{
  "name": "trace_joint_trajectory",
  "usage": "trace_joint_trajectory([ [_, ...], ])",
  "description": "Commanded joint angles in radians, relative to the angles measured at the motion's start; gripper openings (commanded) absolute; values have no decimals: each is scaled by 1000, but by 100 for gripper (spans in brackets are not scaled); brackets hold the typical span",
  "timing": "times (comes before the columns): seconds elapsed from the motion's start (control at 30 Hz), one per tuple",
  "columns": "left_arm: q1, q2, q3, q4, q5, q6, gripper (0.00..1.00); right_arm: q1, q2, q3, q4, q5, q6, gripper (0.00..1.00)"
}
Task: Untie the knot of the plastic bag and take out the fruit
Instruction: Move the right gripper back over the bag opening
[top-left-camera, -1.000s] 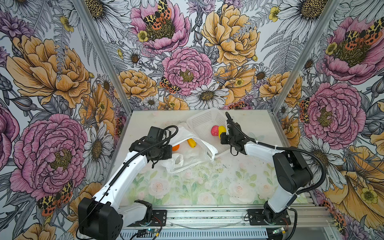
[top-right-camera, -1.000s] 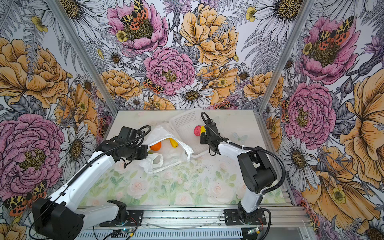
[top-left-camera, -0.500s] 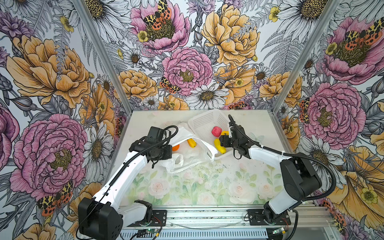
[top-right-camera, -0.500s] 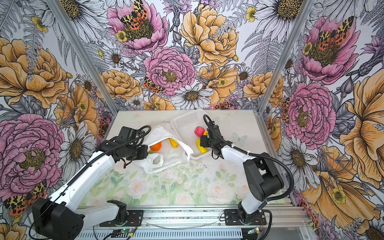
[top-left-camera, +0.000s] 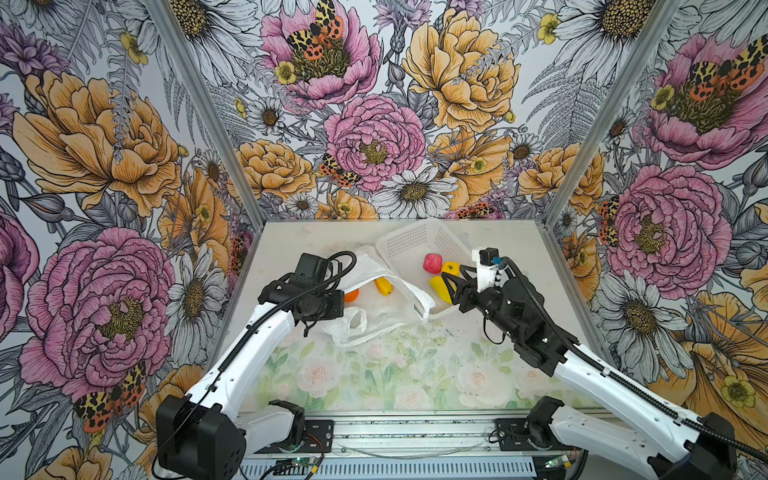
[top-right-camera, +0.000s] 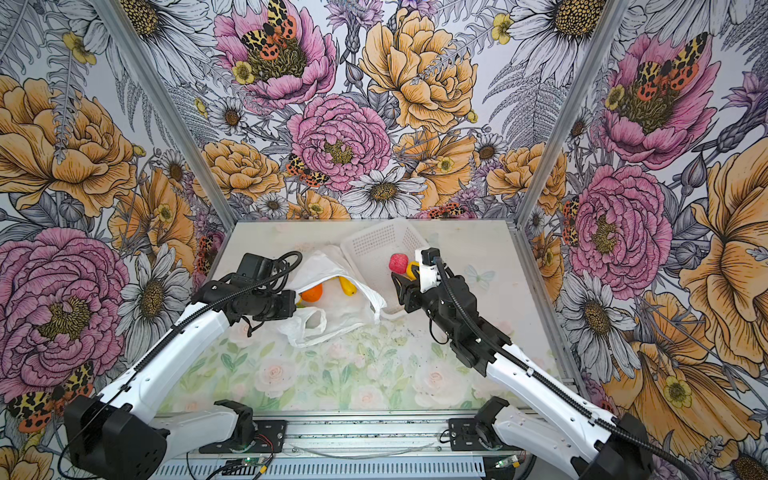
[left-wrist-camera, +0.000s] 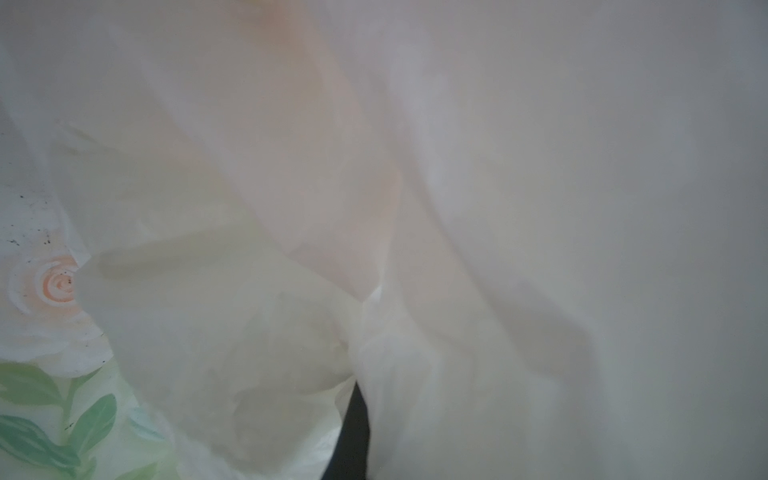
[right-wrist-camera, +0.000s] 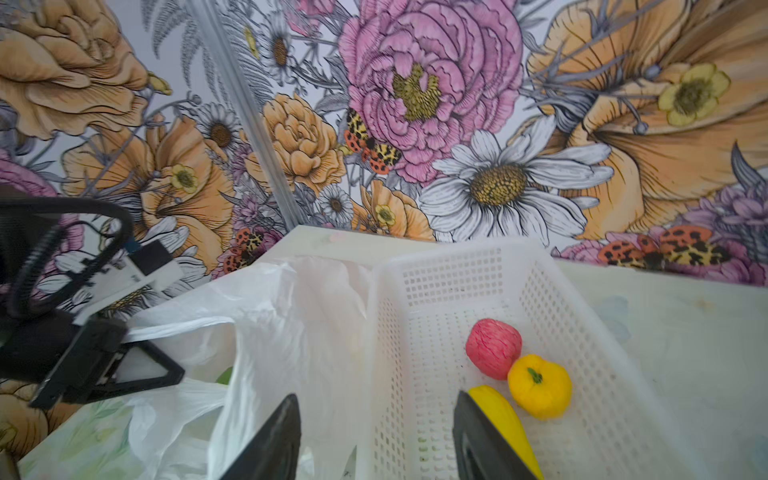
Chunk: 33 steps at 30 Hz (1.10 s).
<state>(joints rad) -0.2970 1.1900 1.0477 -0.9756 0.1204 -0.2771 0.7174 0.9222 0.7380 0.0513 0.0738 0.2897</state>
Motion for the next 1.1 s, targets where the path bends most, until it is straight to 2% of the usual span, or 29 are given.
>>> trace_joint_trajectory([
  [0.0,4,-5,-11,26,-10,9,0,115,-13,-1,26,1,-100,57],
  [0.23,4,-4,-11,26,-10,9,0,382,135,83,35,23,-287,56],
  [0.37,4,-5,-11,26,-10,9,0,458,285,145,27,-4,-373,56],
  [0.5,4,-5,-12,26,-7,9,0,463,447,206,23,-17,-415,54],
  [0.73,3,-4,-11,26,-8,9,0,445,724,326,21,97,-442,46],
  [0.93,2,-4,-11,25,-9,9,0,372,850,382,33,82,-389,43],
  [1.07,2,-4,-11,26,-8,9,0,333,917,420,33,144,-346,43],
])
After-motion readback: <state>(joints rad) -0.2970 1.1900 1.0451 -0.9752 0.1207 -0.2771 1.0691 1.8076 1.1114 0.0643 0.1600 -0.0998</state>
